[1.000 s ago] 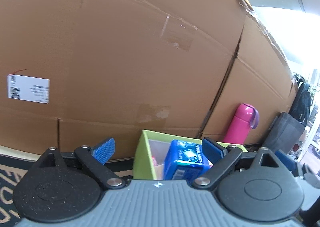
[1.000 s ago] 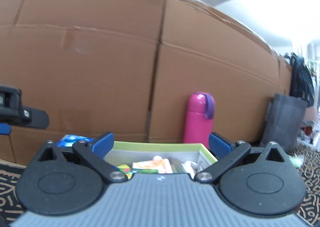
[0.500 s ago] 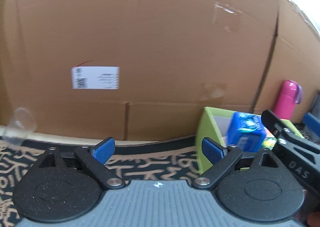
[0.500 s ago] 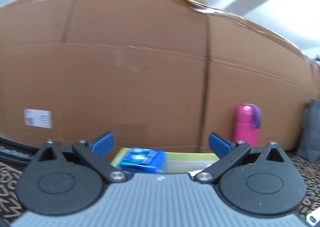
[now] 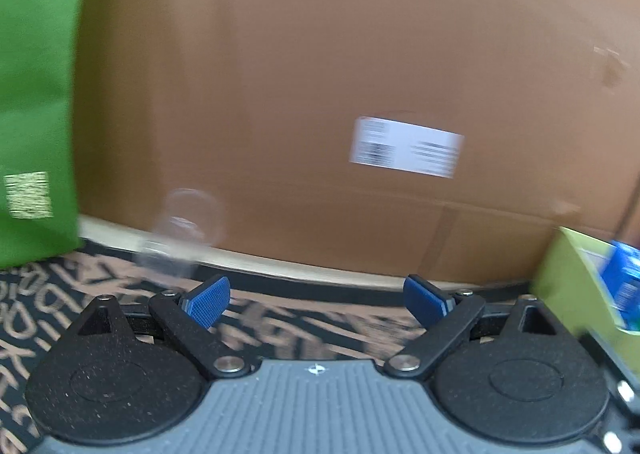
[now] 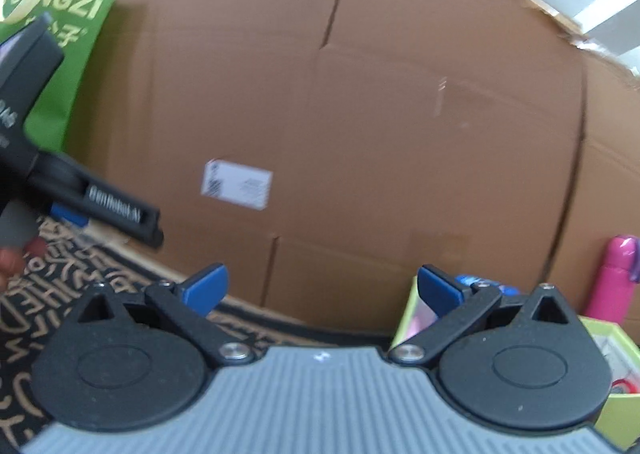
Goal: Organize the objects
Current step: 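Grasp the clear plastic cup with the left tool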
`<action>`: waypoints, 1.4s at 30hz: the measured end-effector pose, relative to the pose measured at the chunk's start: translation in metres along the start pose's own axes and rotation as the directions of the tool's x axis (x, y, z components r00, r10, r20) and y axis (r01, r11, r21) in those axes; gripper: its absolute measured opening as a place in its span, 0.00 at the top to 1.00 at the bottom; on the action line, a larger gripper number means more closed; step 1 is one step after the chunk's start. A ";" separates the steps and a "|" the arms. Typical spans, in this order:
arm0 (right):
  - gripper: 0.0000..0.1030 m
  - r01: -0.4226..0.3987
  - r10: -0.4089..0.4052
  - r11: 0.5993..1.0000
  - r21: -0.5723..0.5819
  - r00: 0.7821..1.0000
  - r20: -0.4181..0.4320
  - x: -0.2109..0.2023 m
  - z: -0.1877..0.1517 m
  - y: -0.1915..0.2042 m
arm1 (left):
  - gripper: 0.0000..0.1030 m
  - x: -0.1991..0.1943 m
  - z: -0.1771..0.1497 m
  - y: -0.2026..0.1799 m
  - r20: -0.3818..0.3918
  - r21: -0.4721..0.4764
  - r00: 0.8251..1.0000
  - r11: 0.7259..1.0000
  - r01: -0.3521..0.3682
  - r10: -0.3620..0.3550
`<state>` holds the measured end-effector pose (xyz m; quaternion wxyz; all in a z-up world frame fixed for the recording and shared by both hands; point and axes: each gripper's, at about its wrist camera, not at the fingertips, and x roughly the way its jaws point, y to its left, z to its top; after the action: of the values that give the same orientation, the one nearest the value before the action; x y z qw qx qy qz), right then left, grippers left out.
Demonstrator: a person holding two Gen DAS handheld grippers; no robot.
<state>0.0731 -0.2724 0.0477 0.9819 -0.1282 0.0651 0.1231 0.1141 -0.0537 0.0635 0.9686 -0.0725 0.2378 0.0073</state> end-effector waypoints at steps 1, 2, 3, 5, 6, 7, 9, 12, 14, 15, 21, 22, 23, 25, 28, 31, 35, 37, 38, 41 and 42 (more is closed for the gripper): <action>0.00 -0.015 0.015 1.000 0.003 1.000 -0.015 0.003 -0.001 0.002 | 0.06 0.003 0.003 0.011 0.008 -0.011 1.000 0.999 -0.030 0.030; 0.00 -0.023 0.023 1.000 0.009 0.999 -0.027 0.005 -0.003 0.003 | 0.06 0.009 0.006 0.021 0.014 -0.022 0.998 0.998 -0.056 0.056; 0.00 -0.029 0.030 0.999 0.017 0.999 -0.039 0.008 -0.004 0.003 | 0.06 0.015 0.010 0.031 0.016 -0.032 0.997 0.996 -0.079 0.080; 0.00 -0.038 0.040 0.999 0.039 0.997 -0.062 0.012 -0.007 0.003 | 0.06 0.030 0.016 0.051 0.007 -0.060 0.991 0.989 -0.133 0.134; 0.00 -0.041 0.045 0.998 0.053 0.996 -0.072 0.014 -0.008 0.002 | 0.06 0.037 0.017 0.059 0.001 -0.076 0.988 0.985 -0.155 0.155; 0.00 -0.046 0.051 0.997 0.069 0.995 -0.082 0.017 -0.009 0.001 | 0.06 0.044 0.019 0.068 -0.005 -0.098 0.986 0.981 -0.169 0.169; 0.00 -0.051 0.061 0.994 0.097 0.993 -0.103 0.019 -0.014 -0.001 | 0.06 0.053 0.019 0.082 -0.015 -0.141 0.987 0.977 -0.163 0.163; 0.00 -0.059 0.079 0.988 0.142 0.987 -0.139 0.024 -0.021 -0.003 | 0.11 0.067 0.019 0.096 -0.025 -0.174 0.992 0.977 -0.124 0.121; 0.00 -0.060 0.085 0.985 0.160 0.984 -0.155 0.026 -0.023 -0.005 | 0.44 0.074 0.017 0.100 -0.041 -0.154 0.996 0.985 -0.084 0.078; 0.00 -0.062 0.088 0.984 0.166 0.984 -0.152 0.027 -0.023 -0.005 | 0.46 0.077 0.016 0.100 -0.072 -0.139 0.996 0.989 -0.057 0.047; 0.00 -0.075 0.103 0.981 0.178 0.983 -0.153 0.027 -0.024 -0.007 | 0.46 0.063 0.005 0.057 -0.143 -0.013 0.962 0.972 0.233 -0.232; 0.00 -0.083 0.111 0.981 0.178 0.982 -0.154 0.027 -0.024 -0.007 | 0.46 0.060 0.002 0.047 -0.171 0.023 0.942 0.954 0.298 -0.289; 0.00 -0.094 0.121 0.980 0.176 0.981 -0.154 0.026 -0.023 -0.007 | 0.46 0.056 -0.002 0.036 -0.199 0.065 0.917 0.929 0.364 -0.345; 0.00 -0.121 0.146 0.979 0.165 0.978 -0.148 0.025 -0.023 -0.006 | 0.45 0.044 -0.008 0.018 -0.249 0.160 0.866 0.864 0.478 -0.433; 0.00 -0.189 0.210 0.972 0.141 0.966 -0.148 0.026 -0.022 -0.002 | 0.44 0.032 -0.014 0.007 -0.295 0.230 0.839 0.818 0.527 -0.458; 0.00 -0.257 0.269 0.962 0.095 0.952 -0.149 0.025 -0.022 0.008 | 0.36 0.029 -0.010 0.007 -0.299 0.230 0.846 0.827 0.513 -0.441; 0.00 -0.304 0.306 0.952 0.034 0.939 -0.155 0.025 -0.020 0.021 | 0.32 0.026 -0.008 0.030 -0.296 0.128 0.836 0.848 0.514 -0.462; 0.00 -0.316 0.312 0.949 0.001 0.936 -0.166 0.030 -0.018 0.027 | 0.32 0.020 -0.010 0.032 -0.292 0.118 0.838 0.852 0.509 -0.460; 0.00 -0.323 0.316 0.946 -0.018 0.935 -0.163 0.032 -0.018 0.029 | 0.33 0.021 -0.008 0.030 -0.291 0.112 0.838 0.854 0.509 -0.461; 0.00 -0.399 0.385 0.915 -0.059 0.908 -0.162 0.046 -0.016 0.031 | 0.34 0.028 -0.006 0.037 -0.311 0.012 0.805 0.845 0.535 -0.505; 0.00 -0.447 0.431 0.892 -0.062 0.884 -0.183 0.055 -0.015 0.032 | 0.34 0.031 -0.006 0.040 -0.321 -0.035 0.786 0.836 0.547 -0.528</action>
<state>0.1161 -0.2346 0.0170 0.9118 -0.1699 0.1668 0.3344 0.1370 -0.0157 0.0381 0.8809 -0.1085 0.3601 -0.2874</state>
